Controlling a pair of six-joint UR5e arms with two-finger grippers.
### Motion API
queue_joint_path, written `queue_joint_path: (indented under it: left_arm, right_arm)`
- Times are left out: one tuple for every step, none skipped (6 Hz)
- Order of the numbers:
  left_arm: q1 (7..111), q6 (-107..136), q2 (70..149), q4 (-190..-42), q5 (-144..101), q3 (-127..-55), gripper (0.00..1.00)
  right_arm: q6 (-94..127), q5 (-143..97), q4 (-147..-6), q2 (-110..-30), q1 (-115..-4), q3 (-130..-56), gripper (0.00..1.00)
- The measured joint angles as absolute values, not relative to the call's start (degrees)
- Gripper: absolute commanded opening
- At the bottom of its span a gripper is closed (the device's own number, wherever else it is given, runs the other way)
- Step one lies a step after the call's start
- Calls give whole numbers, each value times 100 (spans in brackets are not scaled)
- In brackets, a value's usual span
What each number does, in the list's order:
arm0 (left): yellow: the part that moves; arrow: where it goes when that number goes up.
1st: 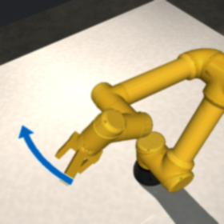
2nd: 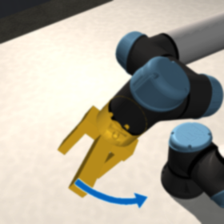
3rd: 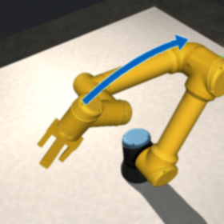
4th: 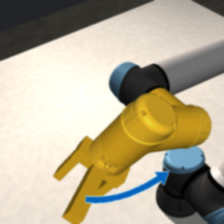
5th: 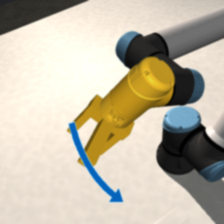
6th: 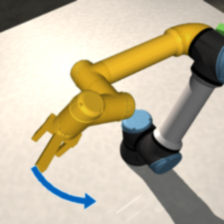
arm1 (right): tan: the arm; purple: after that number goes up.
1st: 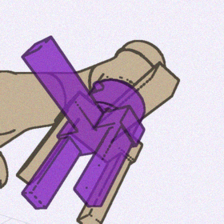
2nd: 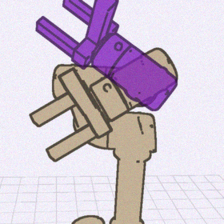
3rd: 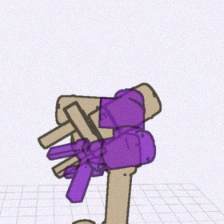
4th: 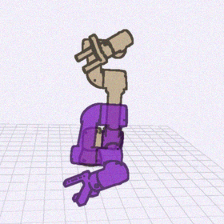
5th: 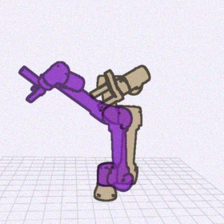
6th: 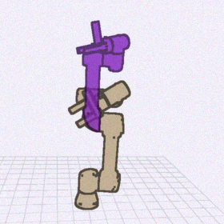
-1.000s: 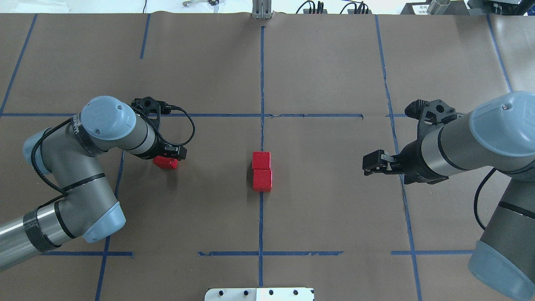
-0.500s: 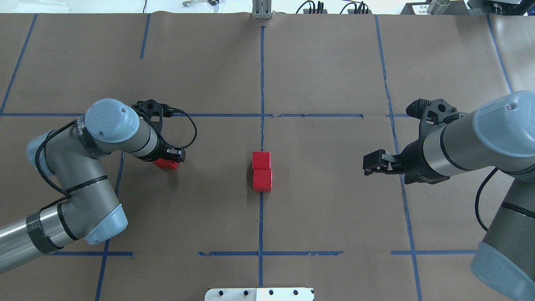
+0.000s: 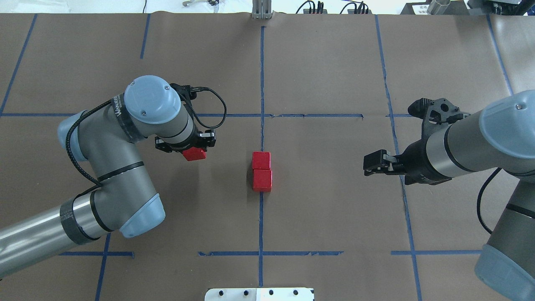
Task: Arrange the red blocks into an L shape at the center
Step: 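Carry the red cube with the left gripper next to the stacked pair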
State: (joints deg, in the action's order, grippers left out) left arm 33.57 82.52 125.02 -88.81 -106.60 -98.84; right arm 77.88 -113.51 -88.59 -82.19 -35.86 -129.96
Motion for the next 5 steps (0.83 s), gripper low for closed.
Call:
queue_joint_path:
  left_arm:
    - [3302,9710,12642,-8740,-10581,-9901,0]
    - [3237,11530,12742,-8688,-10438,-9869,0]
    - [3186,12911,12812,-8675,-10337,-9807,0]
    - [3113,13791,12850,-8674,-10306,-9741,0]
    - [3017,14593,12917,-8696,-10299,-9650,0]
  right_arm:
    - [7794,-11350,-8859,-8241,-3586,-12998,100]
    - [7795,-11356,-8859,-8266,-3586,-13007,100]
    - [7796,-11362,-8859,-8275,-3586,-13013,100]
    - [7796,-11363,-8859,-8278,-3584,-13010,100]
    - [7796,-11364,-8859,-8279,-3583,-13004,100]
